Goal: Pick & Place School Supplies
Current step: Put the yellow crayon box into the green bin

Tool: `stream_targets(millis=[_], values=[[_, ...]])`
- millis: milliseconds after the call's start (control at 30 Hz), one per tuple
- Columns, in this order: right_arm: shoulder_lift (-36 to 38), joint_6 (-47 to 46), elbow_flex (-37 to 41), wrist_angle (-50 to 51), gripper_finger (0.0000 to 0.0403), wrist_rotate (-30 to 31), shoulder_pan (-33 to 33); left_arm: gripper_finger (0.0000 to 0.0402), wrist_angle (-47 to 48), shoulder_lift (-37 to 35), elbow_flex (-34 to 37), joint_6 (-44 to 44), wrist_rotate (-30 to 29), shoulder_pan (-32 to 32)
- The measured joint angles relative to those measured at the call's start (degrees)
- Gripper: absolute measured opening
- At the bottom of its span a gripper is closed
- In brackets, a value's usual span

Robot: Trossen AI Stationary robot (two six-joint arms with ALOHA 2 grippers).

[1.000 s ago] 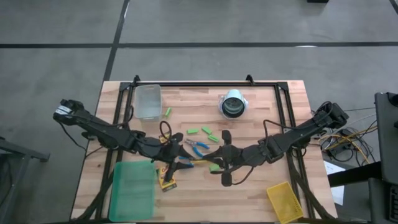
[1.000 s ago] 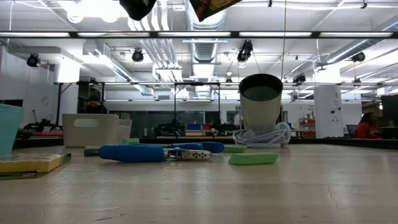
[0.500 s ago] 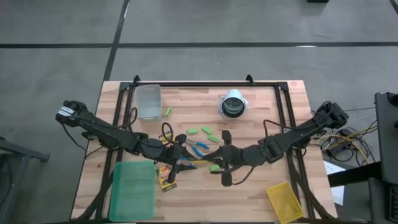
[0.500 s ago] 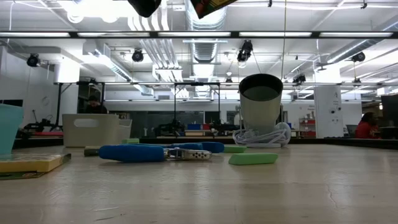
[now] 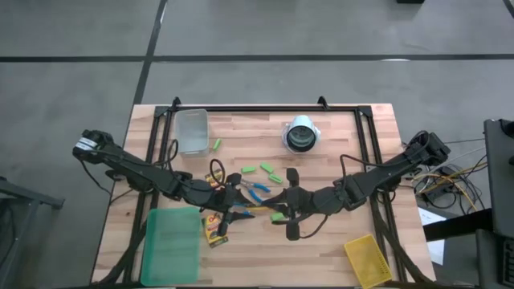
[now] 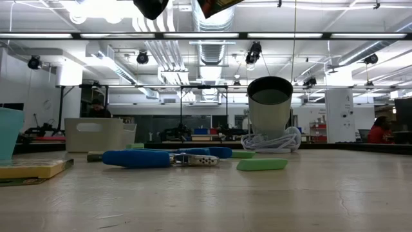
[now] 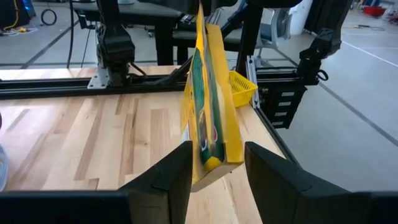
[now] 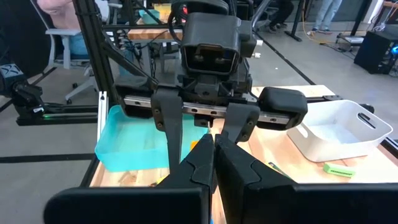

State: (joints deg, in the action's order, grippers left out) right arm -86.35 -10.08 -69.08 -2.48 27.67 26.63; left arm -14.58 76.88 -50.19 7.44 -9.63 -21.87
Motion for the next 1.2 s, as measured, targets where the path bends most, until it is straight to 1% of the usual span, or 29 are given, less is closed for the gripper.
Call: stream_targets(millis=[133, 267, 733, 1200], values=[[0.0, 0.0, 0.0, 0.0, 0.0008, 0.0, 0.0, 0.0144, -0.7, 0.0, 0.0, 0.0, -0.1, 0.0], [0.0, 0.0, 0.0, 0.0, 0.0008, 0.0, 0.0, 0.0126, -1.0, 0.0, 0.0, 0.0, -0.1, 0.0], [0.0, 0.0, 0.0, 0.0, 0.0008, 0.0, 0.0, 0.0038, -0.9, 0.0, 0.0, 0.0, -0.1, 0.0], [0.0, 0.0, 0.0, 0.0, 0.0008, -0.5, 0.0, 0.0042, -0.8, 0.0, 0.0, 0.0, -0.1, 0.0]])
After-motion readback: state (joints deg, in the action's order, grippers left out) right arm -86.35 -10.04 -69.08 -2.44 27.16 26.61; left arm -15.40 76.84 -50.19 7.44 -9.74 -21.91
